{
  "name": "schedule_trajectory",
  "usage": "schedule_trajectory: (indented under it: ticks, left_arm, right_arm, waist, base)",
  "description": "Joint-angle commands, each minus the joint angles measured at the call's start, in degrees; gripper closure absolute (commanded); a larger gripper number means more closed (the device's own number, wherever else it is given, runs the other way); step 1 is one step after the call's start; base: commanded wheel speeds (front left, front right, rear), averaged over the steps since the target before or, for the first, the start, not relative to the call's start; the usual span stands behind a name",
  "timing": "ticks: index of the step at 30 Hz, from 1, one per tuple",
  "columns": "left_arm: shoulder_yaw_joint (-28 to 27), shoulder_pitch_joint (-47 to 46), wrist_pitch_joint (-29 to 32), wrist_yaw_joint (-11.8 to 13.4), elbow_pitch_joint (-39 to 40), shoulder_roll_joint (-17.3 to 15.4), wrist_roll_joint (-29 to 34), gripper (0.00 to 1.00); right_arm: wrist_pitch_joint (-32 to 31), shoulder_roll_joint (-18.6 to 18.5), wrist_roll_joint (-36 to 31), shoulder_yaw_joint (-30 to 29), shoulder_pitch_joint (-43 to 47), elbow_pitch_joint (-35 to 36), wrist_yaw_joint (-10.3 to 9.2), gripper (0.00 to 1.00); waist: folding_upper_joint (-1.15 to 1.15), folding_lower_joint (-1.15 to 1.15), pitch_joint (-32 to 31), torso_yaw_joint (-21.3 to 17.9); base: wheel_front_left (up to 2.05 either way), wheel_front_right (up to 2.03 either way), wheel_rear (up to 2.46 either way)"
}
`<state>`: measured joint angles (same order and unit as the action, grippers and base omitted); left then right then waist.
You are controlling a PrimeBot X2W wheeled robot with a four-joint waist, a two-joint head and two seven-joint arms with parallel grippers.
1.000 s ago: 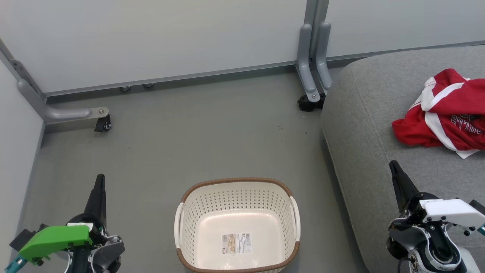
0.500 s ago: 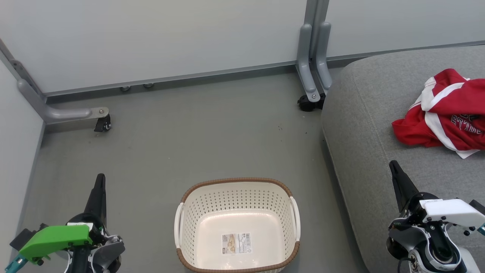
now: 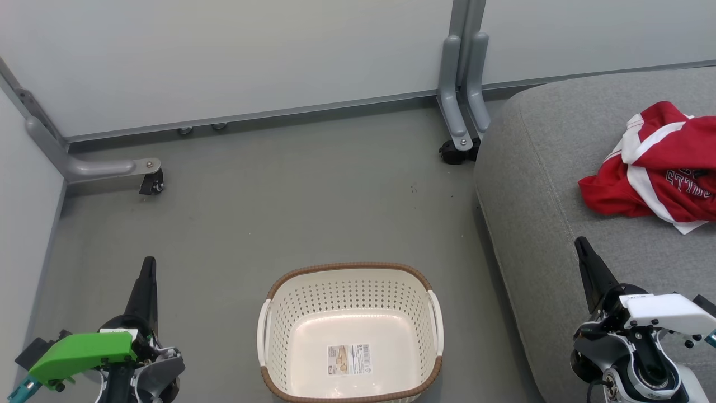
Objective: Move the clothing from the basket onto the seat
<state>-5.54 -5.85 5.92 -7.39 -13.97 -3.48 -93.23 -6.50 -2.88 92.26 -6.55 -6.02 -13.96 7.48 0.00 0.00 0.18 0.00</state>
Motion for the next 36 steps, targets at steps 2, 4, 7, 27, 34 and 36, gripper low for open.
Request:
schedule_trajectory:
  ticks: [2,4,7,27,34,36]
  left_arm:
    - [-0.3,-0.7,0.1,-0.2,-0.1,-0.1,0.2,1.00]
    - [-0.3,-0.7,0.1,-0.2,-0.1,-0.1,0.2,1.00]
    - [-0.4,-0.7,0.1,-0.2,-0.1,-0.1,0.3,1.00]
    - [-0.6,-0.7,0.3,-0.2,-0.1,0.1,0.5,1.00]
    - [-0.6,-0.7,0.4,-0.2,-0.1,0.1,0.5,1.00]
    - [-0.7,-0.7,0.4,-0.2,-0.1,0.1,0.5,1.00]
  right_arm:
    - [-0.3,0.0,0.3,-0.1,-0.3,-0.1,0.02,1.00]
    - [-0.2,0.0,0.3,-0.1,-0.4,-0.1,0.02,1.00]
    - [-0.2,0.0,0.3,-0.1,-0.4,-0.1,0.02,1.00]
    - [-0.3,0.0,0.3,-0.1,-0.4,-0.1,0.02,1.00]
    - [-0.3,0.0,0.2,-0.1,-0.4,-0.1,0.02,1.00]
    - [-0.3,0.0,0.2,-0.1,-0.4,-0.1,0.02,1.00]
  waist:
    - [0.00,0.00,0.0,0.0]
    - [0.00,0.00,0.0,0.0]
    - [0.00,0.00,0.0,0.0]
    - [0.00,0.00,0.0,0.0]
    - [0.00,0.00,0.0,0.0]
    - [0.00,0.00,0.0,0.0]
  base:
    - [0.00,0.00,0.00]
    - [0.00,0.00,0.00]
    - [0.00,0.00,0.00]
    - [0.00,0.00,0.00]
    - [0.00,0.00,0.00]
    - [0.00,0.00,0.00]
